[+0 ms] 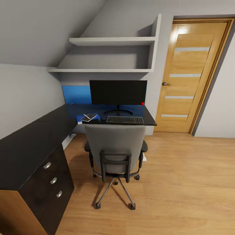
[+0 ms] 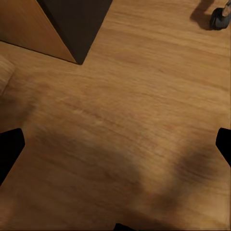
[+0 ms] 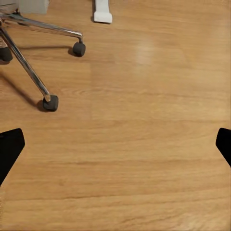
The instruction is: In the bedroom, organize the workspace by keeping the computer under the desk, ensuring the monitor is on the desk, placing the keyboard on the desk next to the monitor, placing the mouse on the desk next to the keyboard, moving the folder from the swivel chair onto the desk next to the mouse, stacking the notebook on top of the folder with the pen on top of the notebook, and positioning the swivel chair next to the desk.
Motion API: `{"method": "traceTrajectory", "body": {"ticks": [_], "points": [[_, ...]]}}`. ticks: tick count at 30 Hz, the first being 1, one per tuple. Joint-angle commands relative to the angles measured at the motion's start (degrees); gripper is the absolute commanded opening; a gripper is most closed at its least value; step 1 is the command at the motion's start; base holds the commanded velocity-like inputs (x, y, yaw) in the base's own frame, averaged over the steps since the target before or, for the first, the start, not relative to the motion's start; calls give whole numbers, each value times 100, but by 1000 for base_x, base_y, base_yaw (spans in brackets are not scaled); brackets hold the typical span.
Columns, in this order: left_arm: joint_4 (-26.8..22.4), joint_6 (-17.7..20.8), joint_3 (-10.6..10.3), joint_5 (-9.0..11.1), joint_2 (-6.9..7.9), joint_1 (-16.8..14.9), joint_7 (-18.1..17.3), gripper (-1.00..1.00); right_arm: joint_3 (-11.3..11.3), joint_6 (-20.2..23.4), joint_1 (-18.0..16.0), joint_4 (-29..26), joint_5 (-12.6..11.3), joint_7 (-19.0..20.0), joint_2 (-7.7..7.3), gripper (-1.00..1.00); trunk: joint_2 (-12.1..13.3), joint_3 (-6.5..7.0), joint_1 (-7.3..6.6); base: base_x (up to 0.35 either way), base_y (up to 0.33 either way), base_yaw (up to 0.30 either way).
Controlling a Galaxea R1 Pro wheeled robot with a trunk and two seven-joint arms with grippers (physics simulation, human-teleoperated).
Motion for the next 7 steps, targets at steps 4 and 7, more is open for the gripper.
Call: {"method": "traceTrajectory", "body": {"ticks": [4, 7], "points": [[1, 40, -77, 20, -25, -3, 35, 100, 49, -14, -5, 12, -19, -32, 3, 100, 159, 67, -89, 0, 0, 0], [1, 51, -81, 20, -29, -3, 37, 100, 49, -14, -5, 12, -20, -31, 3, 100, 280, 121, -155, 0, 0, 0]]}}
